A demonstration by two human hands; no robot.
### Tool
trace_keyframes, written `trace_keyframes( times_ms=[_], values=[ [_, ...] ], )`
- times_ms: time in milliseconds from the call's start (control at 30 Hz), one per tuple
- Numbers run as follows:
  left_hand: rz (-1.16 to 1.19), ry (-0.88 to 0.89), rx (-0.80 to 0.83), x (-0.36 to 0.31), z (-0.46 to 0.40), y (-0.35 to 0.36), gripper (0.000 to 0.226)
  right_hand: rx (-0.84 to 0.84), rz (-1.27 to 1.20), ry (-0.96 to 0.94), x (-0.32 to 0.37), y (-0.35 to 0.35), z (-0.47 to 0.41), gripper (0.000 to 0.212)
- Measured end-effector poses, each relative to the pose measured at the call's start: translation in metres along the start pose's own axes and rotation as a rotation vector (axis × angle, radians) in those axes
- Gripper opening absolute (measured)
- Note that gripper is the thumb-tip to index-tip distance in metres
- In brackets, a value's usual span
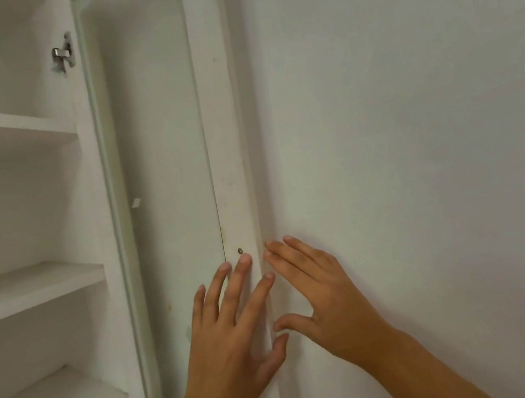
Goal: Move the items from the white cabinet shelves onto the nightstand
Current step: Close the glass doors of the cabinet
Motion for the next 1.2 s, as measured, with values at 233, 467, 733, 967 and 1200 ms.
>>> trace_keyframes(
  times_ms=[233, 467, 733, 967, 1200],
  values=[
    [0.007, -0.021, -0.025, -0.002, 0.012, -0.022, 0.089, -0.073, -0.097, -0.137, 0.006, 0.004, -0.006, 0.094],
    [-0.046, -0.013, -0.049, 0.003, 0.036, -0.07, 0.088, -0.111, -0.293, -0.24, 0.038, 0.014, -0.013, 0.094],
    [-0.164, -0.075, -0.025, 0.018, 0.075, -0.134, 0.09, -0.1, -0.459, -0.356, 0.098, 0.033, -0.027, 0.096],
    [-0.298, -0.134, 0.021, 0.037, 0.102, -0.179, 0.093, -0.09, -0.554, -0.415, 0.145, 0.055, -0.041, 0.098],
    [-0.397, -0.2, 0.057, 0.06, 0.126, -0.216, 0.091, -0.117, -0.592, -0.448, 0.193, 0.077, -0.055, 0.082]
  ],
)
Point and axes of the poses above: each hand's wrist, its own z-axis away from the middle knuckle, its own y-axis out of the palm, x = y × z, the point moved 1 cm from there along -z, towards the middle knuckle, and after that the axes turned 4 degrees about y, right-handed, at the moved point
